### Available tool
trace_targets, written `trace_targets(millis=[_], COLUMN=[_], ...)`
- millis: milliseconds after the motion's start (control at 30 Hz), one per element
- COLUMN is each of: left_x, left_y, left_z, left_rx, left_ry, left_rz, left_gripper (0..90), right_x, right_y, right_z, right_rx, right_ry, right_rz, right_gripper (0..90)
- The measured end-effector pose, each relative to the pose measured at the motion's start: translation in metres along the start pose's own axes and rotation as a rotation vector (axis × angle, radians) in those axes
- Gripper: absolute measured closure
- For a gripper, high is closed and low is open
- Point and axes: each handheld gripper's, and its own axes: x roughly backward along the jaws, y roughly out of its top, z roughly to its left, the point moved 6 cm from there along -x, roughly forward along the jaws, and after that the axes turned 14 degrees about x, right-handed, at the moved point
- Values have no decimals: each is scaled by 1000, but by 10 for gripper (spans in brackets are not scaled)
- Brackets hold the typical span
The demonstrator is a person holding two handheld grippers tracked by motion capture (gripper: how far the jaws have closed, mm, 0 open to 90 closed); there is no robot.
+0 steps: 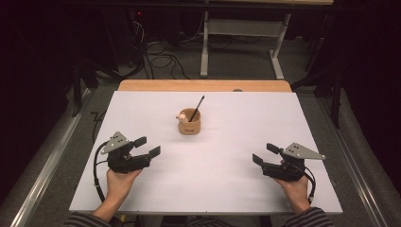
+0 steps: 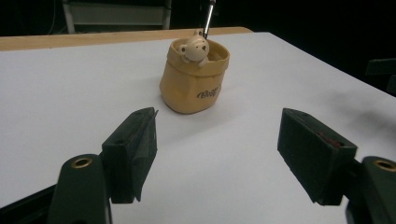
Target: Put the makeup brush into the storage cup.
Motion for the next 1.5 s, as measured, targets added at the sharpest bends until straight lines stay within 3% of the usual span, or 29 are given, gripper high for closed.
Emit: trace_targets(millis=[167,500,900,1500], left_x=[-2,0,-3,-1], left_y=[-2,-6,-8,-5], left_z=[-1,0,-3,0], left_rx=[-22,-29,-26,-7], left_ry=[0,2,-42,-48], left_rz=[1,1,37,29], left_gripper=[290,290,289,286], right_x=[1,4,4,3], right_y=[0,0,-1,-2], right_z=[0,-2,-5,-6], right_rx=[-1,-19,-34,-44], right_ry=[1,-12,-27,-30], right_rz=[-1,-15,-9,-7], right_gripper=[284,282,282,281])
